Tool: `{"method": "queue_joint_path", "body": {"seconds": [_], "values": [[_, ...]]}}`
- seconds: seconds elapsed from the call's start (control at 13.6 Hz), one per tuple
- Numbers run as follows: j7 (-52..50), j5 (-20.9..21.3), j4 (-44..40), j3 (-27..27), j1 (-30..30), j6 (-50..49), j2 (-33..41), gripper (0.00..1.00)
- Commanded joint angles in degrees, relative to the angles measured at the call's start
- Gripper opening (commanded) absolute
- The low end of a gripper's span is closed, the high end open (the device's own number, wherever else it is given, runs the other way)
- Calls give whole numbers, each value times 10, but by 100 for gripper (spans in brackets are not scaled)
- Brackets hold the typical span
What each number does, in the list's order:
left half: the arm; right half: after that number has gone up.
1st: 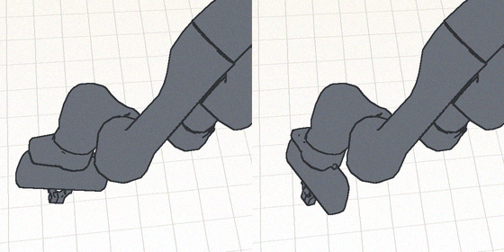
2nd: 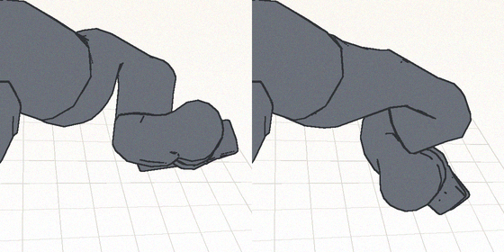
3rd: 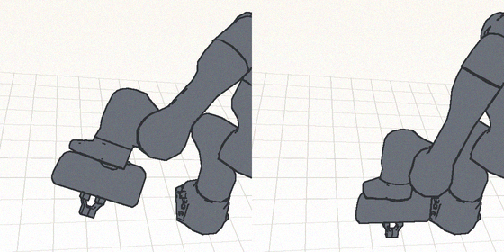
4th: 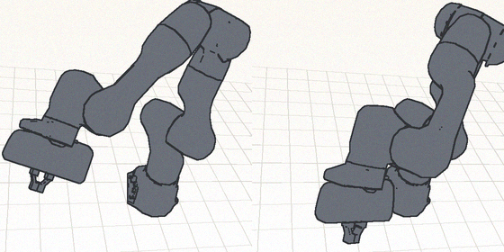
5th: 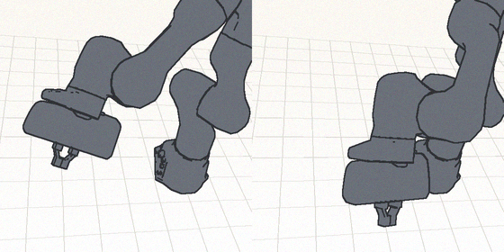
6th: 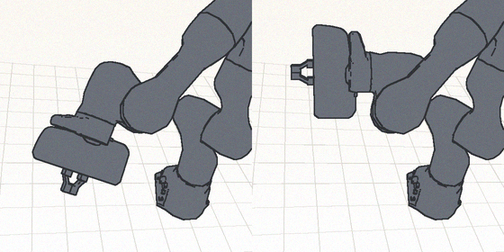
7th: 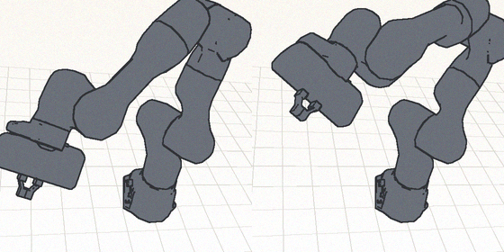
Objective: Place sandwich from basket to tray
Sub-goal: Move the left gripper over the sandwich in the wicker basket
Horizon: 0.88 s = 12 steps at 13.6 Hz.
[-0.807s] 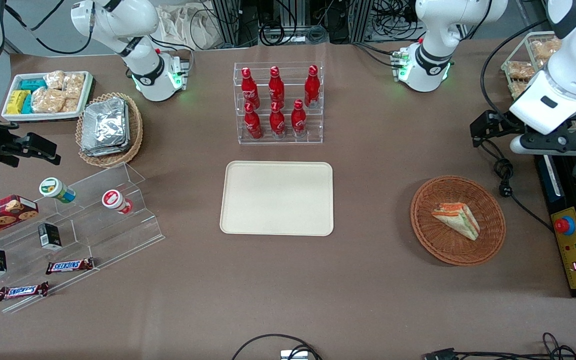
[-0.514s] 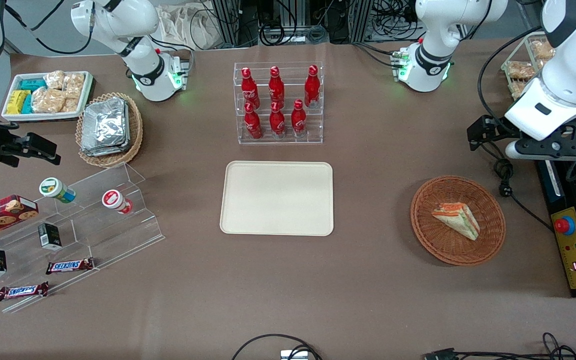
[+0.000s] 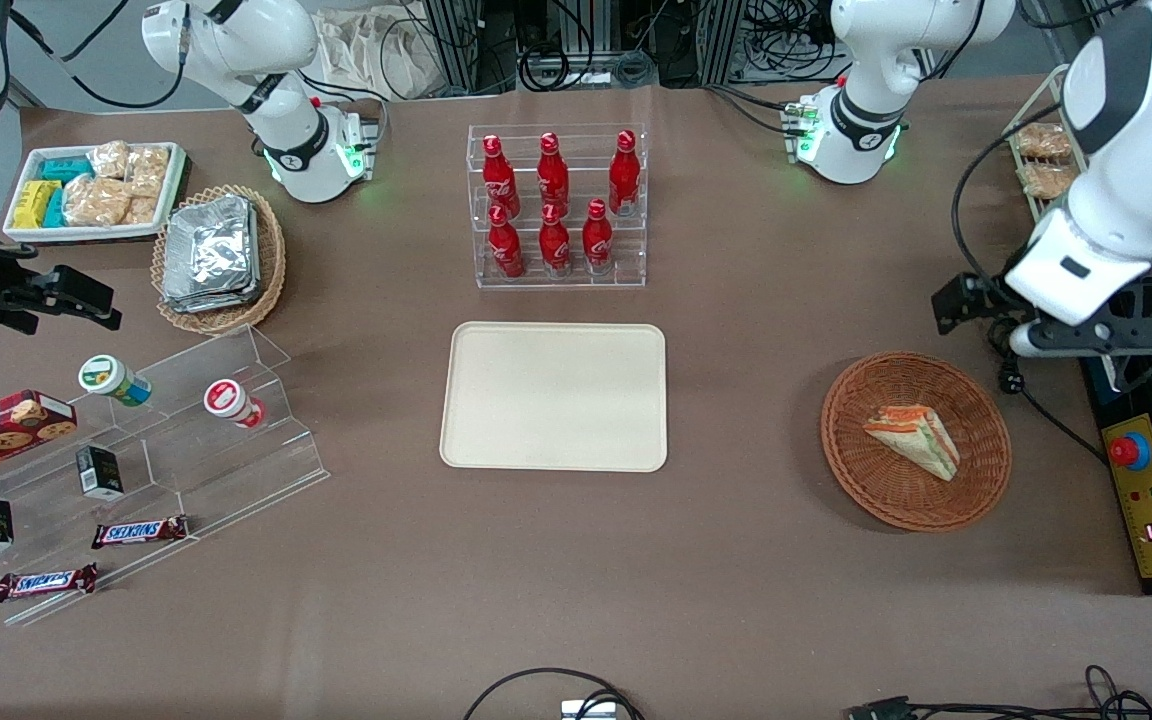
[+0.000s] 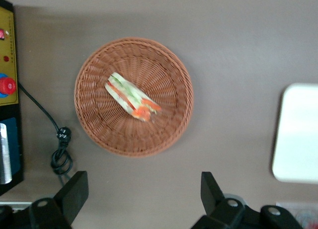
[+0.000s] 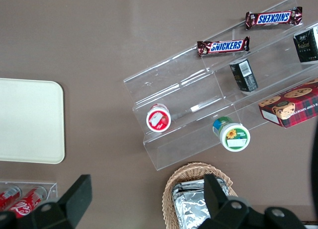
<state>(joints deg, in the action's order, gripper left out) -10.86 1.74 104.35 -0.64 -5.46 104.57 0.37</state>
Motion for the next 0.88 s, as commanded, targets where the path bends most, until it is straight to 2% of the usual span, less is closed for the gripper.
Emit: {"method": "queue_joint_path", "body": {"seconds": [0.0,0.29,0.44,0.66,0.81], "values": [[-68,1,38,26,5,68,-25,100],[-223,1,67,38,0,137,-81,100],[-259,35,73,38,-1,177,-120,100],[-304,49,110,39,-2,228,-145,100],[-327,73,126,40,-4,253,-157,100]]}}
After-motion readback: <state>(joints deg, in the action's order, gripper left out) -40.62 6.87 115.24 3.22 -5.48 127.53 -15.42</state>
